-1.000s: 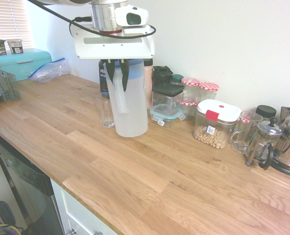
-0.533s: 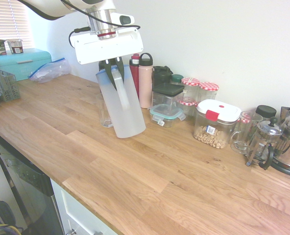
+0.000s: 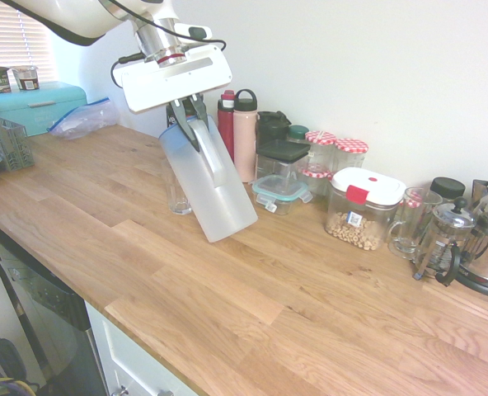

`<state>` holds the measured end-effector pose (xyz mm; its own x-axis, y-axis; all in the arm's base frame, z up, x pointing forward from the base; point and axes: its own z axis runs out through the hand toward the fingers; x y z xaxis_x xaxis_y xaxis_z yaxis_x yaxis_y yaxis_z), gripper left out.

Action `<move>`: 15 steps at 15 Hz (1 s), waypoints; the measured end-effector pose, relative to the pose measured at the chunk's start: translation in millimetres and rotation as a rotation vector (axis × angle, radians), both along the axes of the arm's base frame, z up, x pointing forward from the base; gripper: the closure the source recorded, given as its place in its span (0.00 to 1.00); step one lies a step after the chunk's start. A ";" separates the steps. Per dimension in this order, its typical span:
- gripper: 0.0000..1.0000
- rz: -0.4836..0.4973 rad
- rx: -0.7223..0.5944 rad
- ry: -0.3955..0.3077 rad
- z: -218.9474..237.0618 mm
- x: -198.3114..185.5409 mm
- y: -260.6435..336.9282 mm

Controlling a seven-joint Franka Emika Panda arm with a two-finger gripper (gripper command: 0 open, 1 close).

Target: Pour me some water

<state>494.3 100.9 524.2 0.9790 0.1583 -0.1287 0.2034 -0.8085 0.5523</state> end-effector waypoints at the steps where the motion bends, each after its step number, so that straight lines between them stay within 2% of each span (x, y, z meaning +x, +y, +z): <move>1: 1.00 0.011 -0.022 0.011 -3.9 0.8 6.8; 6: 1.00 0.057 -0.170 0.033 -11.4 7.7 35.5; 15: 1.00 0.072 -0.243 0.027 -18.5 23.1 46.7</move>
